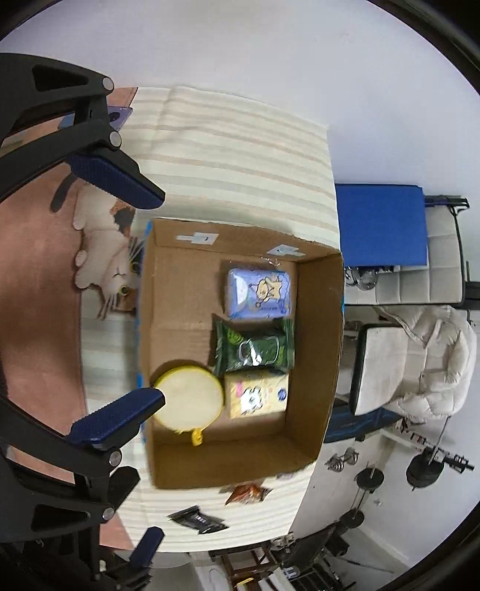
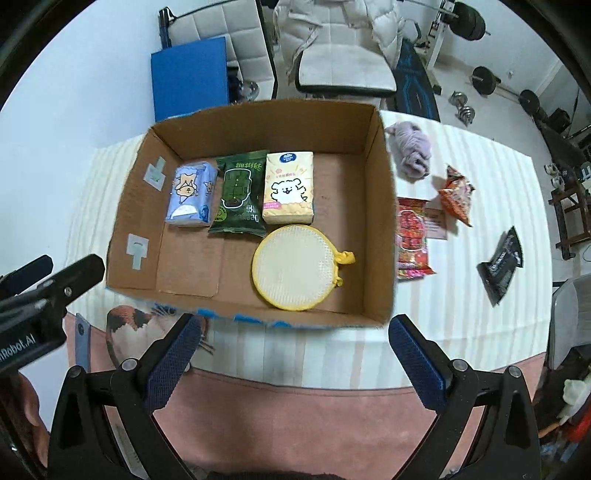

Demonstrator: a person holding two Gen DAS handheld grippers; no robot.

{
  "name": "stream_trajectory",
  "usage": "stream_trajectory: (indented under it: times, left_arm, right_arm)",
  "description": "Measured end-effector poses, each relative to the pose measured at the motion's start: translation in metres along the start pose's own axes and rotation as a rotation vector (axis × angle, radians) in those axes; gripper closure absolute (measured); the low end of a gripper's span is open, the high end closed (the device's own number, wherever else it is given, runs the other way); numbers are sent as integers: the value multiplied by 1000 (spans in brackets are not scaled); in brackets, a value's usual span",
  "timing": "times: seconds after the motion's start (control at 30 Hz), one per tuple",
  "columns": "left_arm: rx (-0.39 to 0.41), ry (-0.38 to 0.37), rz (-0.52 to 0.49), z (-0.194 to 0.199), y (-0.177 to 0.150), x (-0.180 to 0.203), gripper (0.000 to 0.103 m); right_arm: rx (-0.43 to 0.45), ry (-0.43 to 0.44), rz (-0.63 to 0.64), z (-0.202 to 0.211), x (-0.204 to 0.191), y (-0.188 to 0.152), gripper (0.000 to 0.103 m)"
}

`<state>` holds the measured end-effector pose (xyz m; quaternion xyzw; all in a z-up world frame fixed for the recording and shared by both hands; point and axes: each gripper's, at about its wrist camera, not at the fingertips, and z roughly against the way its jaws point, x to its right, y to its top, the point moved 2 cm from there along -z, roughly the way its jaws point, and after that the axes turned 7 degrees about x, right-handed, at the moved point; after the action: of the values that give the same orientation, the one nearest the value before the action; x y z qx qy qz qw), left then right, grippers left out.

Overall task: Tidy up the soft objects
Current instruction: 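Withdraw both tools from the box toward the remaining snacks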

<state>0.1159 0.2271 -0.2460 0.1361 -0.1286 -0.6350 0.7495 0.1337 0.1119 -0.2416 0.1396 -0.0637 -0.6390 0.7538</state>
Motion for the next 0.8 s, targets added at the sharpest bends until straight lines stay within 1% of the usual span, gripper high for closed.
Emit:
stream_trajectory:
  times: [0.13,0.3,0.43,0.57,0.67,0.73,0.8]
  left_arm:
    - [27,-4,-19,21,-10,10,4]
    - [62,-19,-8,41,-19,18,4]
    - [79,-22,10,53,-18,25,4]
    - [89,-22,18,61,-13,40,4]
    - [109,-33,0,65,-3,62,4]
    - [103,-43,-35,62,8,87,4]
    - [94,-60,-66,57,18,110,4]
  right_arm:
    - [51,3,4,30,3,-11,0]
    - [96,21,10,64,9,-22,0]
    - [117,48,12,80,13,-24,0]
    - [131,88,-10,89,26,-23,0]
    - [136,120,-59,92,49,-20,0]
    - [147,136,-115,93,75,-16,0]
    - [151,132,-163,93,102,-13,0]
